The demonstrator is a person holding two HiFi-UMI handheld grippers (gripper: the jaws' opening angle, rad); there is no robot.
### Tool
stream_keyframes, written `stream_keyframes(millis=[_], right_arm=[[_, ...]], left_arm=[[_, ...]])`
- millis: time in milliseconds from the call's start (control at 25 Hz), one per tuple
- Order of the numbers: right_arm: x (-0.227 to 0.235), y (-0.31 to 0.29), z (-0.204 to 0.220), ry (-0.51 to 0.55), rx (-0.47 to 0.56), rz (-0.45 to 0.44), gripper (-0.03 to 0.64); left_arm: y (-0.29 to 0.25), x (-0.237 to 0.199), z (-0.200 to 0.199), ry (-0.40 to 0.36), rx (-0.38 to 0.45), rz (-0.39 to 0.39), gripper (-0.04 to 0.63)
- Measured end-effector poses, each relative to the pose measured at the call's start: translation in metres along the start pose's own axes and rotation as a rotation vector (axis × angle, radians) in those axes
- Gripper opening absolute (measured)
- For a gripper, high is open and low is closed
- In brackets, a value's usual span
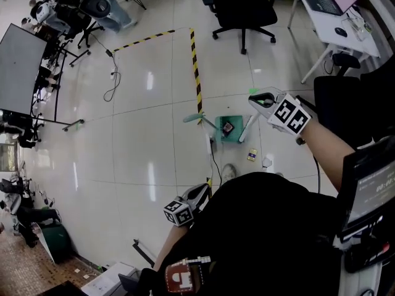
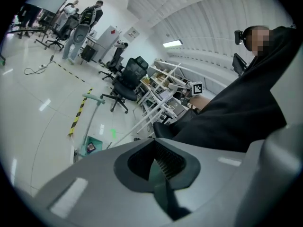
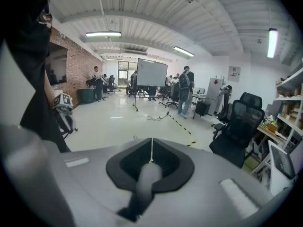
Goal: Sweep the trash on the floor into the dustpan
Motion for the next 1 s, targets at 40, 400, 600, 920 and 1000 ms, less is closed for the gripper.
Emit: stream_keyframes(millis=[40,400,600,920,1000], right_arm=[[0.002,0.016,0.006,-0.006,-0.012,0.006,0.005],[0.028,0.186,0.113,-0.072,-0.114,0.081,0.005],[0.029,0.259,0.177,-0.125,-0.152,0.150,0.005],[-0.023,0.339,0.211,-0.250,-0.191,0.321,0.005],[-0.046,0.352,0.209,-0.269,-0.192,0.371,0.005]], left_arm=[[-0.010,0.004,-0.003,-0.016,-0.011,0.013,0.000],[-0.103,0.103,0.011,-0.130,-0.036,0.089,0.000],[-0.117,0.144,0.037,-0.155,-0.058,0.102,0.002],[-0.091,0.154,0.061,-0.224,-0.095,0.206,0.000],[-0.075,0.158,0.068,-0.236,-0.108,0.250,0.000]])
Point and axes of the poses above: the fingertips, and each gripper's own axes: y backward along the fingers, x to its right, z out of its underside, the point moved 3 cm from there along y, backward along the fingers, and after that the axes turned 15 degrees about z, right-handed, at the moved point
